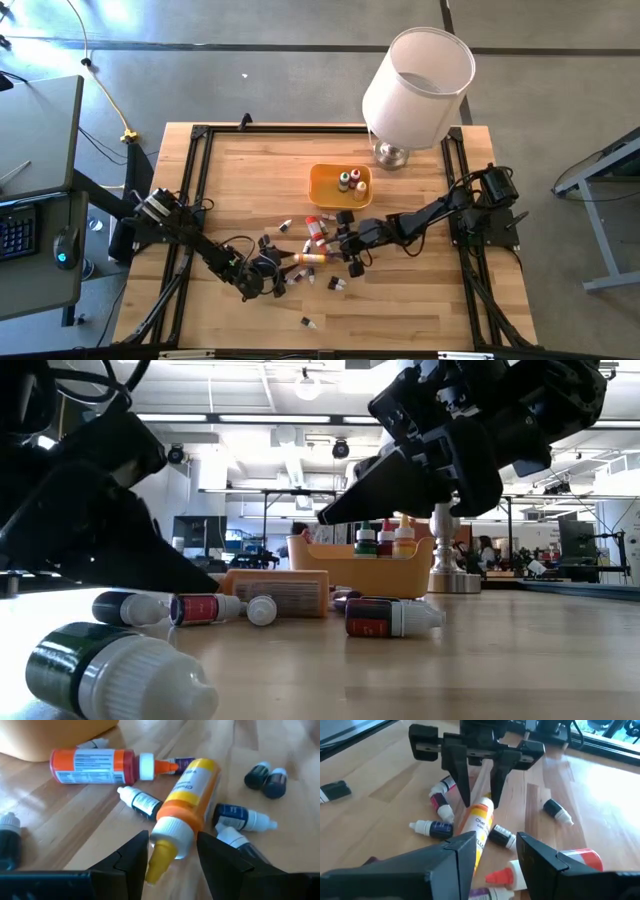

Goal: Pick & Place food coloring
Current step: Put the large yellow food coloring bottle into the yellow container

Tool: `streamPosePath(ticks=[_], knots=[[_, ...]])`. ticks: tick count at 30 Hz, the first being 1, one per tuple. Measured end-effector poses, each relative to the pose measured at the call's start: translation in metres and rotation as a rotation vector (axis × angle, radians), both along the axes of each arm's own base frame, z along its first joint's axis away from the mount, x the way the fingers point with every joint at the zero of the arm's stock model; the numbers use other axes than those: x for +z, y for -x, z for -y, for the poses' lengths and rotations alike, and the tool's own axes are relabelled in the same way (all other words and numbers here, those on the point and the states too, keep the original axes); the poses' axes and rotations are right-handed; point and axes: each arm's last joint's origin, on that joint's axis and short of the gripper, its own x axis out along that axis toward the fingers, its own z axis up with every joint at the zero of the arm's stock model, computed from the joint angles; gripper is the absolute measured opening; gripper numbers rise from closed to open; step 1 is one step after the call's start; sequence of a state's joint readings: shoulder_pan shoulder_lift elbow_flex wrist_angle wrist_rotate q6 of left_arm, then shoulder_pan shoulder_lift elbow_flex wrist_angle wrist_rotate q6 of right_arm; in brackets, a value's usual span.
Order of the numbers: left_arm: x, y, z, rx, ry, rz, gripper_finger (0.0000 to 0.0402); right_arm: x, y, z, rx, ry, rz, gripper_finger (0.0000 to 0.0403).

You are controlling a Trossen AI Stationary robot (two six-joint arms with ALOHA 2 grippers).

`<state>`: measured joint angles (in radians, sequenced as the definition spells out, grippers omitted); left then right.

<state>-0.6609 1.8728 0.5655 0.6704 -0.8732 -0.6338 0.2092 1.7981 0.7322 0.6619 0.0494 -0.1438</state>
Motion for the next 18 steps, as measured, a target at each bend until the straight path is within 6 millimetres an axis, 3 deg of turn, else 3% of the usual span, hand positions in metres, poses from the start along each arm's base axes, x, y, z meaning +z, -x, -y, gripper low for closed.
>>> streamPosePath(ticks=[18], knots=[[0.0007,-0.0007,0.0013,-0.057,-0.020,-0.021,0.0165,0.0007,-0.0001,-0.0011,0.014,-0.048,0.000,0.0133]])
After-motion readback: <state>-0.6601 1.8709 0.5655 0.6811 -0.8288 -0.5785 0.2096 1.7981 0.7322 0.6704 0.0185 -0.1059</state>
